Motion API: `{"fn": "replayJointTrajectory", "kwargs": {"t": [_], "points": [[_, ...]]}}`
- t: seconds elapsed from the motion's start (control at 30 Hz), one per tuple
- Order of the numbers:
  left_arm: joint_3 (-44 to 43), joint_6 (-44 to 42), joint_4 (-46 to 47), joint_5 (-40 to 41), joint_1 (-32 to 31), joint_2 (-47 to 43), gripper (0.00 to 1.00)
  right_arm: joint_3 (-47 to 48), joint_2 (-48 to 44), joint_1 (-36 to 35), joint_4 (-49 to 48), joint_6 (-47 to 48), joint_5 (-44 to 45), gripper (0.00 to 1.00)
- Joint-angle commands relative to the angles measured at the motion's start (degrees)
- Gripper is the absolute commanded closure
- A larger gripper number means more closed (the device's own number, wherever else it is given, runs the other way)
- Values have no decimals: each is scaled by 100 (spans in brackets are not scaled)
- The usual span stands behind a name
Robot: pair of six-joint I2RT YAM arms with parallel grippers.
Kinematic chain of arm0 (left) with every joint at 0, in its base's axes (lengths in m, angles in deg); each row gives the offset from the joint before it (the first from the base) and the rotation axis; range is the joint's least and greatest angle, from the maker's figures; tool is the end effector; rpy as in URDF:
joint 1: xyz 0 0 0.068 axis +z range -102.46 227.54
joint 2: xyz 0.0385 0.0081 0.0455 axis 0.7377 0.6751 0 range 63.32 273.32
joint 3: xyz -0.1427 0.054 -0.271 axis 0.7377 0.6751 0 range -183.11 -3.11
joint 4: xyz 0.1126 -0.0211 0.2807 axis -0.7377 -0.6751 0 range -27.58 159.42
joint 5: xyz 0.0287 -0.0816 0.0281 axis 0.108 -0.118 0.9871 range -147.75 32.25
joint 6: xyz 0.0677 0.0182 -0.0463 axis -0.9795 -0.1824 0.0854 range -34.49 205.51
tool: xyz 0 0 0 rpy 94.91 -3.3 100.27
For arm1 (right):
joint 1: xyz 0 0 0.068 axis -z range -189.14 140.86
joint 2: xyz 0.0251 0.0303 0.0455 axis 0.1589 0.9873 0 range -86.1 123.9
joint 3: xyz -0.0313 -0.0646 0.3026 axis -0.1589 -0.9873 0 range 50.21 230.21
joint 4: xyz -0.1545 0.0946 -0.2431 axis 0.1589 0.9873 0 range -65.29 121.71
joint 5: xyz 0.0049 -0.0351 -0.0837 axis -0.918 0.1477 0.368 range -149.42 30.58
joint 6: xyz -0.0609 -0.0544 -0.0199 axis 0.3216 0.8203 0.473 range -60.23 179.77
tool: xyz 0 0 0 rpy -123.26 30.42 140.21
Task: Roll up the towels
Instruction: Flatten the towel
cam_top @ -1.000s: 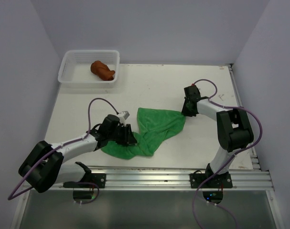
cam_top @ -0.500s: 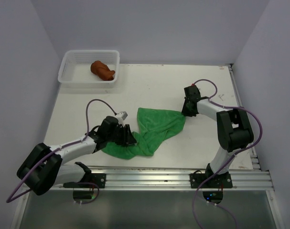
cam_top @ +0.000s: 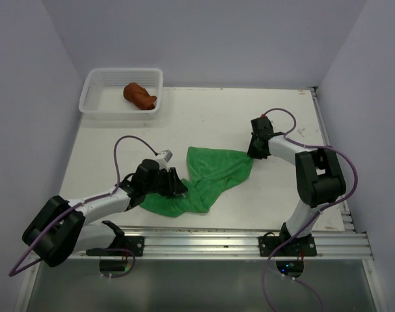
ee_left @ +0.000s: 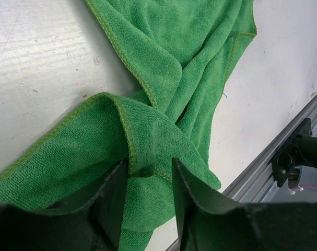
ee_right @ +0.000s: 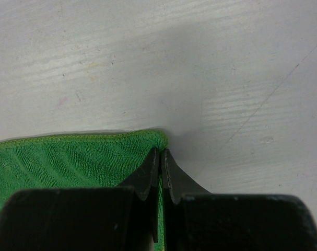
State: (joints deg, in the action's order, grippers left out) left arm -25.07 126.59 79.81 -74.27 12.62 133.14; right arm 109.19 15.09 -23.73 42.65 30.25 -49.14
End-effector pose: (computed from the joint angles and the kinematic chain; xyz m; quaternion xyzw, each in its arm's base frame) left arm 0.2082 -0.1709 0.1360 0.0158 0.8896 -0.3712 0.2658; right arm 0.3963 0.0897 0.1343 0.1479 0.9512 0.0160 0.2703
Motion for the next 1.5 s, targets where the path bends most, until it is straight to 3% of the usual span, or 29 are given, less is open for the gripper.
{"fn": "replayJointTrajectory", "kwargs": {"t": [0.0, 0.07, 0.23, 0.43, 0.8, 1.2, 1.37, 1.47], "points": [[77, 84, 385, 78, -24, -267, 55, -247, 77, 18, 580, 113, -88, 100], [69, 67, 358, 139, -15, -399, 48, -238, 103, 17, 580, 104, -105, 100], [-54, -65, 200, 79, -24, 12, 45, -238, 129, 18, 580, 104, -114, 100], [-19, -39, 384, -124, -24, 479, 46, -255, 94, 26, 588, 122, -79, 100], [-142, -83, 411, -89, -15, 207, 54, -255, 103, 18, 588, 113, -88, 100], [-178, -74, 446, -27, -24, 347, 69, -256, 94, 18, 588, 130, -97, 100], [-292, -153, 271, 121, -24, 409, 97, -247, 7, 18, 606, 113, -88, 100], [-449, -241, -177, 499, -24, 331, 100, -247, -98, 26, 641, 96, -79, 100]]}}
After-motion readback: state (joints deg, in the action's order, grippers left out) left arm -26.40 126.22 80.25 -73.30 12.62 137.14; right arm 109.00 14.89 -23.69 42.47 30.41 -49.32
